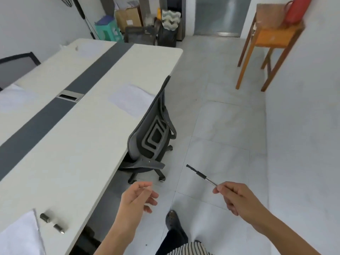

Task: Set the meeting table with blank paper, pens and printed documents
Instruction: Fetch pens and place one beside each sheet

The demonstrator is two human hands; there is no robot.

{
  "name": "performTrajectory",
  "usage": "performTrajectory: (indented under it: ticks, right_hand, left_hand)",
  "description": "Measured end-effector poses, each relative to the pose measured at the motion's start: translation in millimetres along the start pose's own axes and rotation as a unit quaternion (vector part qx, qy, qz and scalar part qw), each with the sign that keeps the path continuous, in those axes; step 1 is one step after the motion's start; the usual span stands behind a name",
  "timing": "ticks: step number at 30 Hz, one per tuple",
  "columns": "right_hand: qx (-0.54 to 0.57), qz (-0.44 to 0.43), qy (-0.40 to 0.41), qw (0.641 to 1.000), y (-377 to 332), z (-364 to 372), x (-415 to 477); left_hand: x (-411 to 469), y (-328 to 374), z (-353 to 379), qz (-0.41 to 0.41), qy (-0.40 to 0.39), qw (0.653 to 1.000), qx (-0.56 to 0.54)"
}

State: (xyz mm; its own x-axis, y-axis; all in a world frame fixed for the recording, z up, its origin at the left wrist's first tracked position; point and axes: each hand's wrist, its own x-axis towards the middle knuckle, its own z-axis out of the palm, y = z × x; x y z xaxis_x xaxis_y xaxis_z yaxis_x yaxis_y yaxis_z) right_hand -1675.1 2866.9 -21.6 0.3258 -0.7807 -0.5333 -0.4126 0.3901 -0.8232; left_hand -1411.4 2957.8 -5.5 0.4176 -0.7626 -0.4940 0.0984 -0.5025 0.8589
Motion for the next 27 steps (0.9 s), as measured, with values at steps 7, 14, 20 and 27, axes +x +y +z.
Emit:
performTrajectory:
  ticks: [7,14,20,27]
  right_hand:
    - [0.025,0.008,0.075,0.997,-31.9,-56.1,72.0]
    - [0.024,0.000,0.110,0.994,-109.4,-92.5,172.8]
    - [0.017,-0.009,0.095,0.995,-164.7,-103.1,250.7]
    - [-0.024,-0.023,0.014,0.999,-225.0,-115.0,373.9]
  left_hand:
    - [91.3,41.5,36.1,0.011,-0.013,1.000,-0.016]
    - [197.1,121.4,53.4,0.027,-0.024,0.997,-0.064]
    - [258.9,175.9,55.6,0.036,-0.010,0.997,-0.069]
    - [317.6,196.9,41.7,0.004,0.112,0.986,-0.120]
